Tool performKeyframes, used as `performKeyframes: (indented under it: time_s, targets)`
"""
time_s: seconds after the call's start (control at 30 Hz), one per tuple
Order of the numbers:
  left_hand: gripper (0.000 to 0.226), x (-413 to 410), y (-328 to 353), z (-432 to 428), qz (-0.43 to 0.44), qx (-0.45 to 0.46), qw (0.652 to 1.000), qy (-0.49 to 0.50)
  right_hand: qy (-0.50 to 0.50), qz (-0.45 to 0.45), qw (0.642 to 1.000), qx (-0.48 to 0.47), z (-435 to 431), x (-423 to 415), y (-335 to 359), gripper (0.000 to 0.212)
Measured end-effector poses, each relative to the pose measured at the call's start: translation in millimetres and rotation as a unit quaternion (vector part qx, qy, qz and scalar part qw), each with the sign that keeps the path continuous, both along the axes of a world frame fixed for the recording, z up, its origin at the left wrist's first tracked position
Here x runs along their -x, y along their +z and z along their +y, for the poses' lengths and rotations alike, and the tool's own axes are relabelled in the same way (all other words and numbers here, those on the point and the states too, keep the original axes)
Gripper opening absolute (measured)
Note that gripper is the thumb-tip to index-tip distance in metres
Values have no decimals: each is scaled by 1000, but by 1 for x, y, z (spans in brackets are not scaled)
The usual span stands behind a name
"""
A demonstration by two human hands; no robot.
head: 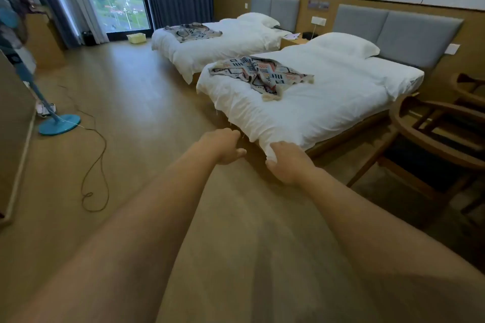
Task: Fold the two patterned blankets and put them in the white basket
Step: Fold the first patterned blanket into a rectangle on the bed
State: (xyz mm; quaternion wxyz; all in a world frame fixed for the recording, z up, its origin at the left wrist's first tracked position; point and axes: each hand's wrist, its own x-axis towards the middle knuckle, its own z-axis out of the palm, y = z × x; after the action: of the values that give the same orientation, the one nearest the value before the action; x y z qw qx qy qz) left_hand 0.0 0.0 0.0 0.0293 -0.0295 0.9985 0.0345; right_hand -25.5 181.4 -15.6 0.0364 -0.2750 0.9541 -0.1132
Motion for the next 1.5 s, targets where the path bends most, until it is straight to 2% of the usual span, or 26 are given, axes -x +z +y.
performKeyframes:
  time_s: [0.2, 0.37, 0.63, 0.83, 1.13, 1.5]
  targets:
    - [55, 61, -10, -42, -38, 4, 999, 9, -8, -22, 1000, -4, -48, 64, -13, 42]
    - [53, 120, -16, -73, -41, 3, 999, 4, 8, -6, 1000, -8, -84, 123, -23, 37]
    - [53, 263, -30, -122, -40, -4, 999, 11, 11, -12, 1000, 13, -141, 268, -39, 37]
    - [54, 363, -34, -160, -39, -28, 998, 29, 17, -21, 1000, 0, -182, 369, -43, 43]
    - [52, 471, -41, -221, -44, -27, 998, 26, 29, -27, 999, -15, -243, 482, -47, 48]
    - [47, 623, -46, -353, -64, -56, 996, -6, -12, -49, 998, -31, -372, 625, -59, 51]
